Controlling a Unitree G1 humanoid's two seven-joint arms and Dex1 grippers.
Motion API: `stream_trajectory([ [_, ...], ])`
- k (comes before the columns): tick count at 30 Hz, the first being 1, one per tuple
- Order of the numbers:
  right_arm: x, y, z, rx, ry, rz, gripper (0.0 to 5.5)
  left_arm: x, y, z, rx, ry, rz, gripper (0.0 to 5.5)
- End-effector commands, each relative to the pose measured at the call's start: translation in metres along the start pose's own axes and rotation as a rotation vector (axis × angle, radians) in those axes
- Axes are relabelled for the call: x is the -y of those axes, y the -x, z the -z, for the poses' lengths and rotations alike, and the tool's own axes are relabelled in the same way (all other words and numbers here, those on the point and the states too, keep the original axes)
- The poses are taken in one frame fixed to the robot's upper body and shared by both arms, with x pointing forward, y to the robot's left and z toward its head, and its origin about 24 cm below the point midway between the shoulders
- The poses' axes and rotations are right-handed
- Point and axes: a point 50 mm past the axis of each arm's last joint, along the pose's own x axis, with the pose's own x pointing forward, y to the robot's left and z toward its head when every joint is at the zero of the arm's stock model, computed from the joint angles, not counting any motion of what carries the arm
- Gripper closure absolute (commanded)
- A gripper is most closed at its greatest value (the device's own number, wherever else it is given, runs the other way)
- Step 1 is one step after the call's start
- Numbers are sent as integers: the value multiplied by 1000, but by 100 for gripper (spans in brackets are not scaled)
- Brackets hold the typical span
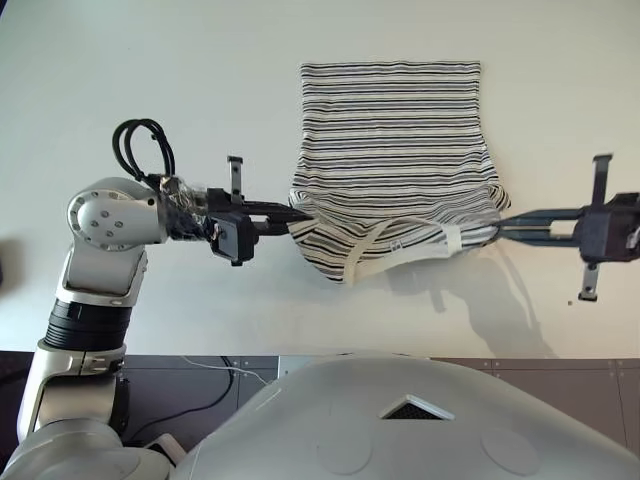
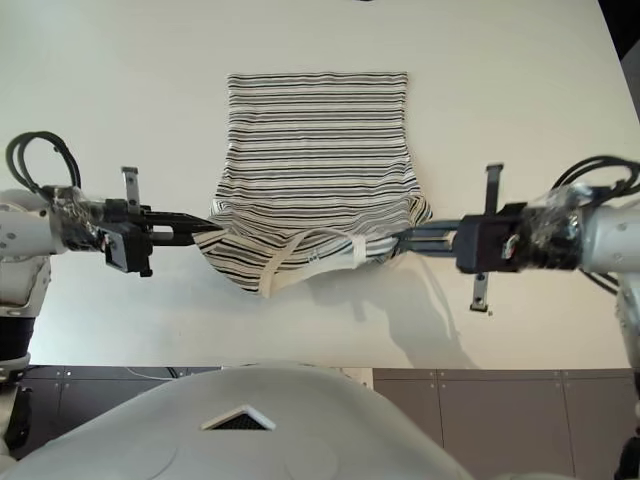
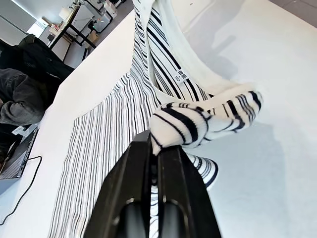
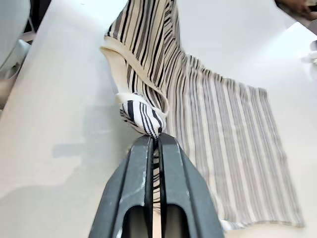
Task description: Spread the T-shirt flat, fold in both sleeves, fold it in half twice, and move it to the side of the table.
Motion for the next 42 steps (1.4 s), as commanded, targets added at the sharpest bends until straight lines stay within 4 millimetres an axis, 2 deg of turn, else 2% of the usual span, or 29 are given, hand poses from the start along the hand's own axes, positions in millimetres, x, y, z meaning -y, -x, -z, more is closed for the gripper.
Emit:
stream_trajectory([
  [1, -5, -10, 6, -21, -7, -20, 537, 20, 6, 12, -70, -11, 115, 540],
  [5, 6, -17, 5, 26, 2, 82, 537, 35, 11, 21, -107, -42, 183, 540],
  [8, 10, -17, -2, 66, -2, 120, 537, 40, 10, 17, -91, -44, 188, 540],
  [12, 13, -4, -13, 45, 0, 52, 537, 36, 8, 6, -59, -30, 171, 540],
  [14, 15, -7, -14, 42, 7, 11, 537, 39, 5, 7, -64, -24, 184, 540],
  [17, 16, -36, -5, 67, -10, 12, 540, 46, 1, 17, -138, -3, 207, 490],
  [18, 17, -42, -2, 73, -26, 37, 517, 49, 2, 18, -150, 7, 232, 479],
  [21, 17, -38, 6, 61, -81, 73, 460, 53, 7, 14, -155, 30, 258, 427],
  [22, 16, -31, 8, 53, -109, 81, 460, 52, 8, 11, -153, 34, 265, 427],
  [27, 18, -6, 18, -3, -160, 148, 460, 35, 12, 1, -148, 45, 189, 427],
  [29, 29, 2, 32, -42, -171, 269, 460, 17, 15, -3, -150, 49, 116, 427],
  [31, 33, -2, 47, -71, -180, 341, 460, -2, 15, -8, -125, 65, 31, 427],
  [33, 27, -17, 60, -99, -185, 348, 460, -15, 12, -15, -80, 100, -10, 427],
  [36, 13, -32, 74, -133, -195, 302, 460, -23, 9, -17, -64, 119, -26, 427],
  [40, -5, -38, 92, -191, -212, 227, 460, -29, 7, -11, -88, 117, -56, 427],
  [42, -12, -36, 102, -236, -218, 197, 460, -39, 0, 5, -151, 93, -140, 427],
])
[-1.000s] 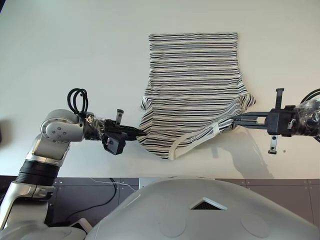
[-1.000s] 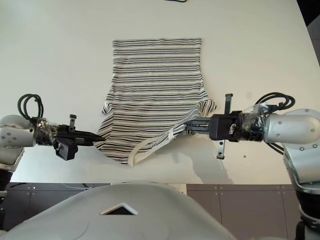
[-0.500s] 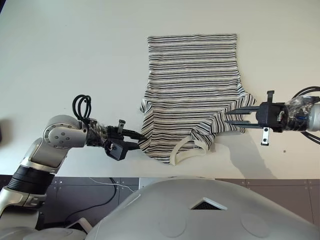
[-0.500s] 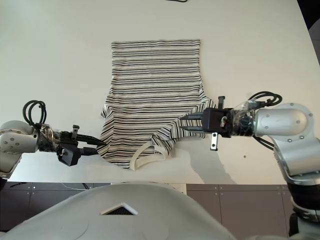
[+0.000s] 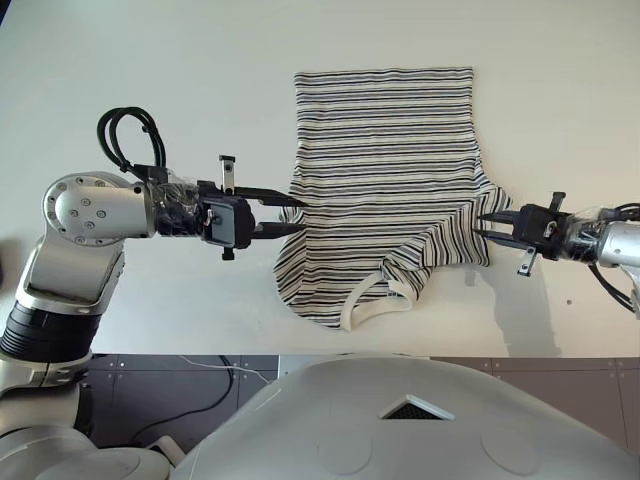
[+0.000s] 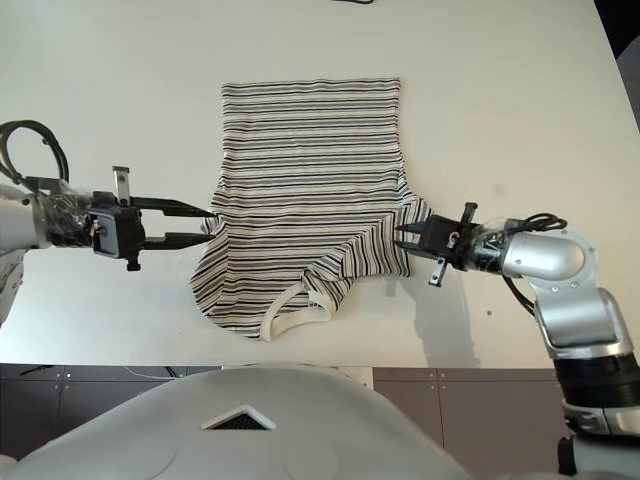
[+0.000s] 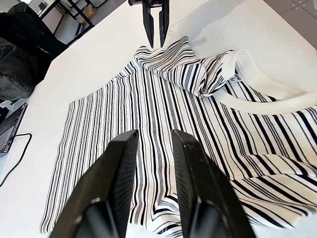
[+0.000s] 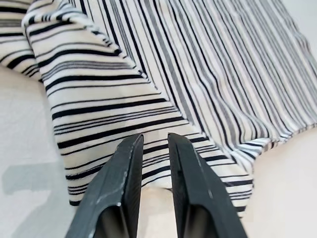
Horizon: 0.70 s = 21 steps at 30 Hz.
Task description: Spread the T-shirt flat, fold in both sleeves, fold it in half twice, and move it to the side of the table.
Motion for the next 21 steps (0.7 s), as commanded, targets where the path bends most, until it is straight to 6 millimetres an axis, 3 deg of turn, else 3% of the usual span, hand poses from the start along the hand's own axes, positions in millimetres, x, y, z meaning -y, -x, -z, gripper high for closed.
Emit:
stream_trajectory([
  [1, -7, 3, 20, -91, 17, -48, 460, -21, -15, 23, -106, -34, -149, 427],
  [4, -12, 0, 30, -120, 22, -75, 460, -28, -40, 42, -154, -44, -231, 427],
  [9, -16, 5, 39, -203, 120, -146, 460, -4, -76, 70, -241, -102, -144, 427],
  [16, -1, 35, 45, -335, 232, -203, 460, 25, -90, 100, -341, -134, 10, 427],
  [21, 9, 49, 48, -380, 241, -206, 460, 30, -84, 111, -387, -154, 31, 427],
])
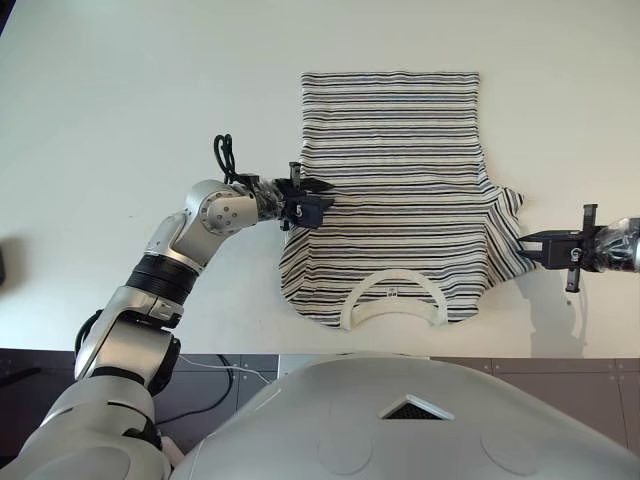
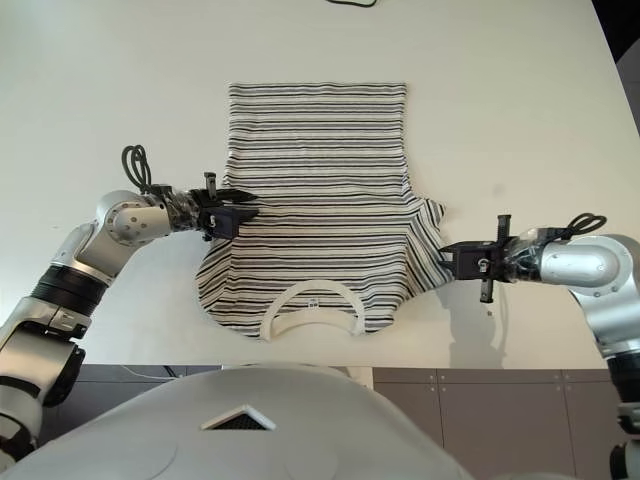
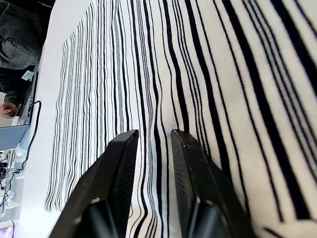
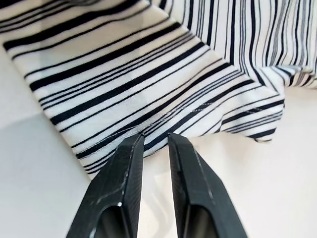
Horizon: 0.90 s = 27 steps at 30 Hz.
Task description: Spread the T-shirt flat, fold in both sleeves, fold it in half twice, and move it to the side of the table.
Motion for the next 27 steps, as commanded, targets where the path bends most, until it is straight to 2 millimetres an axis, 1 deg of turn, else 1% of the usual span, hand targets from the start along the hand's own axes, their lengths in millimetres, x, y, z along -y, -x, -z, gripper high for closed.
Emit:
stream_trajectory([
  [1, -5, 4, 10, -60, -10, -62, 460, 27, 3, 21, -112, 4, 134, 427],
  [3, -7, 4, 6, -39, -21, -73, 460, 27, 5, 22, -106, -8, 134, 427],
  [6, -3, 11, -6, 52, -86, -69, 460, 25, 7, 15, -62, -10, 114, 427],
  [9, 10, 27, -20, 166, -167, -46, 460, 25, 9, 8, -36, 1, 109, 427],
  [12, 31, 44, -29, 248, -208, 35, 460, 28, 13, 8, -48, 20, 126, 427],
  [14, 49, 45, -35, 283, -200, 122, 460, 29, 15, 11, -69, 38, 133, 427],
  [15, 59, 38, -38, 295, -181, 172, 460, 29, 17, 13, -82, 52, 133, 427],
  [17, 83, 10, -46, 314, -151, 282, 460, 30, 20, 17, -114, 101, 125, 427],
  [18, 91, -2, -50, 320, -142, 317, 460, 29, 21, 18, -128, 120, 122, 427],
  [21, 107, -34, -60, 329, -117, 365, 460, 27, 22, 21, -163, 167, 98, 427],
  [23, 112, -54, -61, 312, -110, 370, 460, 19, 19, 14, -125, 203, 55, 427],
  [24, 111, -63, -57, 285, -102, 359, 460, 10, 19, 8, -85, 232, 5, 427],
  [25, 108, -70, -50, 250, -91, 341, 460, -5, 22, 1, -30, 258, -59, 427],
  [27, 99, -78, -36, 184, -65, 301, 460, -36, 37, -7, 38, 290, -180, 427],
])
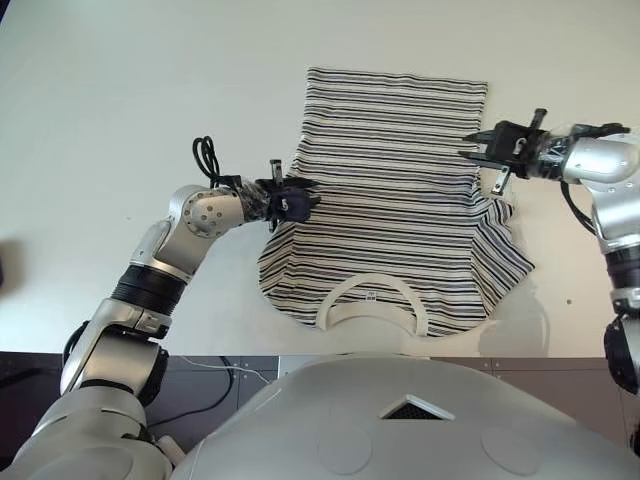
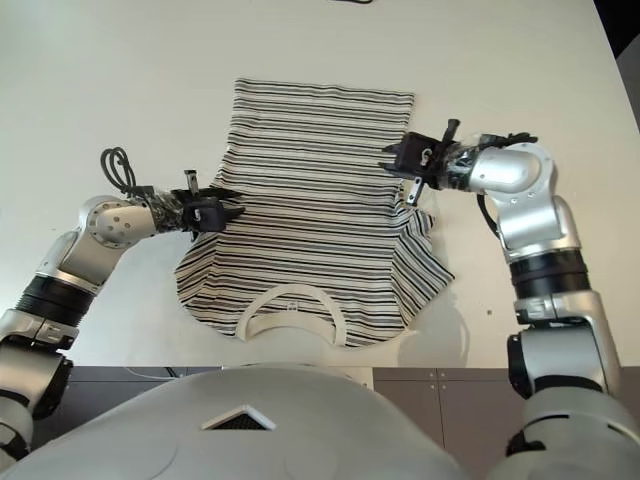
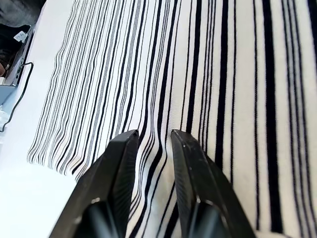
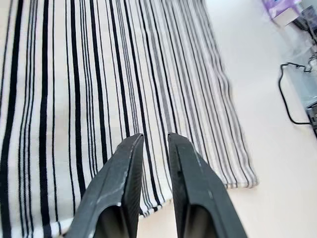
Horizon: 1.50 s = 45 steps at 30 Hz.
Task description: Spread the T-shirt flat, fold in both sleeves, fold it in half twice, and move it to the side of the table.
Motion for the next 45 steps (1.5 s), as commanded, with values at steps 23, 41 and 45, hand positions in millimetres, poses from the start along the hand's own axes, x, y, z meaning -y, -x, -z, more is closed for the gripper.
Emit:
stream_trajectory([
  [23, -28, -5, 31, -87, 170, -83, 460, -22, 56, 6, 29, -166, 150, 427],
  [41, -31, -8, 28, -72, 182, -86, 460, 19, 54, 58, -190, -263, 318, 427],
  [45, -26, -9, 24, -56, 211, -53, 460, 14, 63, 67, -239, -337, 341, 427],
])
